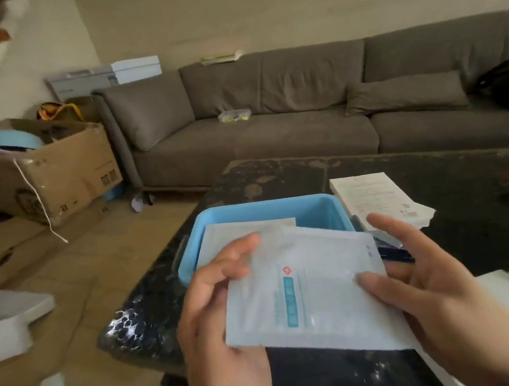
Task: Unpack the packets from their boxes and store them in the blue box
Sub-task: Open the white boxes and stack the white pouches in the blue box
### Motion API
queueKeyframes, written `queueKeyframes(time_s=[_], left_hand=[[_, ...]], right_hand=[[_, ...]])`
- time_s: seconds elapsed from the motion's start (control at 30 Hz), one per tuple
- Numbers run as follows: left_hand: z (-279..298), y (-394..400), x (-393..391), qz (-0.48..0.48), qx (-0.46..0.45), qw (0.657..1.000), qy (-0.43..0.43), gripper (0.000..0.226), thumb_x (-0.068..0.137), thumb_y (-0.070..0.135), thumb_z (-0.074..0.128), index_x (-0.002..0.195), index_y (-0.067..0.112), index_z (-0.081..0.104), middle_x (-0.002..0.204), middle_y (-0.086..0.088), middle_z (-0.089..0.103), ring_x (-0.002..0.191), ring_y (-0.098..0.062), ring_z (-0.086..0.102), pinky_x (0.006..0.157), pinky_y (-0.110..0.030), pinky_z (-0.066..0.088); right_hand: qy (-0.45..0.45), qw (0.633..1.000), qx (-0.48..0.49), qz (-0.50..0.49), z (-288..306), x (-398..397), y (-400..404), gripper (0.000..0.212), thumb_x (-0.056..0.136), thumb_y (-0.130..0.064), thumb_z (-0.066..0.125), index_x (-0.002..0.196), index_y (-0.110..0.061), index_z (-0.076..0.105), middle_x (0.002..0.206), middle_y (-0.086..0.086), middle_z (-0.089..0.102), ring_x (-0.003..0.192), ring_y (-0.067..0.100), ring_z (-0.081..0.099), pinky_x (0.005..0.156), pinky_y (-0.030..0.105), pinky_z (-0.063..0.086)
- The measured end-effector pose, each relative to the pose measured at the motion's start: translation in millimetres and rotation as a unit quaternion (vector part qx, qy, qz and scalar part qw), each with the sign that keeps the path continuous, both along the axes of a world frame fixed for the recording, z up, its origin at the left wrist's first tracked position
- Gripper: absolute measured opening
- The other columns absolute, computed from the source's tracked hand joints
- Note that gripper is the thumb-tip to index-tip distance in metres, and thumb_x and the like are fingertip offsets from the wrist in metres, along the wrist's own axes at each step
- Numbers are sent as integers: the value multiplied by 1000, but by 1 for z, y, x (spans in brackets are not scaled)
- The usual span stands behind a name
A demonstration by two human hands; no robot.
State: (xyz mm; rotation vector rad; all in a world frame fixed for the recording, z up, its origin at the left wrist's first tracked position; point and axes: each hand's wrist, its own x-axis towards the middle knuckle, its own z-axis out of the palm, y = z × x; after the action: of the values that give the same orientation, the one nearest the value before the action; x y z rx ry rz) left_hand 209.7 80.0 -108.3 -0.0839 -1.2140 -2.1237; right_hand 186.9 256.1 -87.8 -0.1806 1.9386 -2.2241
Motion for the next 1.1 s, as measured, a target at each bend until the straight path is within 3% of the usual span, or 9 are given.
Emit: queueKeyframes(time_s=[0.1, 0.23, 0.4, 0.57, 0.73, 0.9, 0.97, 1.03, 1.1], left_hand=[[5, -16, -8, 19, 36, 992, -123, 21, 79, 35, 65, 96, 23, 68, 108, 5, 74, 102, -14, 71, 72, -30, 58], [4, -49, -19, 21, -85, 967, -240, 21, 79, 11, 76, 83, 32, 70, 108, 7, 73, 102, -17, 71, 79, -40, 60], [10, -79, -23, 45, 4, 973, -225, 21, 73, 4, 76, 85, 20, 71, 101, -2, 74, 84, -14, 74, 68, -26, 56], [8, -91, -25, 114, 64, 971, -200, 16, 87, 0, 67, 86, 16, 69, 90, -1, 75, 86, -16, 75, 75, -28, 56], [1, -86, -28, 138, -85, 952, -258, 11, 92, 15, 63, 92, 25, 69, 98, 11, 72, 98, -8, 68, 77, -24, 51], [-6, -74, -26, 168, -407, 848, -296, 17, 91, 38, 56, 102, 27, 61, 103, 19, 59, 98, 3, 56, 62, -7, 50], [-12, -72, -26, 183, -507, 783, -309, 24, 89, 50, 51, 105, 32, 56, 111, 17, 58, 112, -5, 53, 88, -28, 55], [-14, -69, -27, 181, -579, 715, -348, 25, 93, 52, 47, 112, 37, 52, 127, 18, 54, 134, -10, 38, 114, -53, 31], [-13, -66, -27, 162, -616, 669, -384, 29, 96, 55, 39, 119, 39, 47, 139, 20, 46, 145, -12, 19, 119, -60, 7]], right_hand=[[38, 998, 50, 3, 8, -28, -14, 64, 79, -15, 65, 131, -46, 44, 89, -6, 77, 85, 24, 75, 75, 43, 62], [26, 995, 91, -13, 12, -63, -29, 56, 87, -13, 66, 132, -42, 49, 87, -7, 77, 87, 25, 74, 85, 51, 58], [18, 994, 98, -40, 17, -99, -53, 50, 90, -6, 65, 132, -29, 52, 91, 0, 70, 80, 23, 73, 64, 33, 62], [-31, 991, 127, -34, 6, -124, -70, 51, 90, -3, 65, 134, -26, 50, 109, 8, 62, 95, 31, 68, 73, 45, 62], [-36, 985, 166, -17, -8, -129, -81, 47, 89, -9, 69, 128, -28, 51, 119, 12, 60, 95, 29, 68, 77, 46, 61], [5, 962, 275, 1, -6, -125, -82, 53, 87, -23, 72, 131, -32, 44, 105, 2, 59, 85, 21, 69, 60, 30, 61], [40, 931, 362, 22, 1, -123, -81, 53, 89, -32, 68, 134, -33, 39, 101, -2, 57, 75, 15, 66, 45, 18, 51], [62, 896, 437, 54, 6, -124, -80, 57, 91, -38, 65, 138, -33, 34, 100, 0, 59, 61, 13, 64, 41, 15, 45], [78, 859, 500, 80, 9, -124, -79, 61, 91, -42, 62, 142, -33, 29, 98, -1, 59, 56, 10, 61, 43, 16, 44]])
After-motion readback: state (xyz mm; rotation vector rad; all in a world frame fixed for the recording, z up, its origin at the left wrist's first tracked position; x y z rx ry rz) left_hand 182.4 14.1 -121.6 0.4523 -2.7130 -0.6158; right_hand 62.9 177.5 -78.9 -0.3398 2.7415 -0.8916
